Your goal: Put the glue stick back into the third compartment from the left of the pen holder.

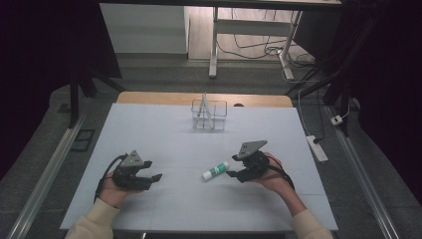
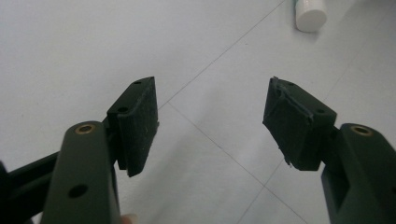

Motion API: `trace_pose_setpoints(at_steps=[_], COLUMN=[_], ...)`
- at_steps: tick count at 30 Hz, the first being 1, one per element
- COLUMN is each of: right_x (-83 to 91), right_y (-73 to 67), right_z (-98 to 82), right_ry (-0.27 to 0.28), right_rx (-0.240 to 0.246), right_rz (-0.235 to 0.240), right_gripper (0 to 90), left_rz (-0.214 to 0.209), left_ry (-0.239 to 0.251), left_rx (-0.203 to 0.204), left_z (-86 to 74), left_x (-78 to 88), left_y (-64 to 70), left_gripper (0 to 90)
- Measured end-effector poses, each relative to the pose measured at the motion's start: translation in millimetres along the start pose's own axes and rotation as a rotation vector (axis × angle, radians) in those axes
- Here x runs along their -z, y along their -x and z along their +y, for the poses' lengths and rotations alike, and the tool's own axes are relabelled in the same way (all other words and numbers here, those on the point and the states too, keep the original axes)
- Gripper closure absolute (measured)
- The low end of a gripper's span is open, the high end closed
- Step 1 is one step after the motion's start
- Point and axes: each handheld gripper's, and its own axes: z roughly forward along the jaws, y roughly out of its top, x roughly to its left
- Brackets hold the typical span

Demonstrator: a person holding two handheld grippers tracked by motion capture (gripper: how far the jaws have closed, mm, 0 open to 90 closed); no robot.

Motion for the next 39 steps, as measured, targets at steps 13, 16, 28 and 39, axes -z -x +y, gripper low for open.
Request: trace_pose_setpoints(at_steps=[13,16,28,39], right_x=[-22.7,-27.9,-39.4,-47.1], right_y=[-5.7,-7.0,-8.0,-11.0], right_z=[27.0,30.6,38.9,43.2], right_ry=[-0.067,-0.087,-0.105,-0.126], right_rx=[0.134,0.162,0.219,0.267], right_rz=[0.062,0.074,0.116,0.133], right_gripper=[32.5,31.7,31.3,30.8], left_rz=[0.003,0.002,0.003,0.002], left_ry=[0.003,0.003,0.005,0.001], left_rx=[-0.005,-0.005,-0.003,-0.005], left_z=[-0.4,-0.5,-0.9,-1.5], left_x=[0.4,0.6,1.4,1.0], left_y=[0.0,-0.2,-1.2,-1.4], left_gripper=[35.3,35.2,35.3,35.2])
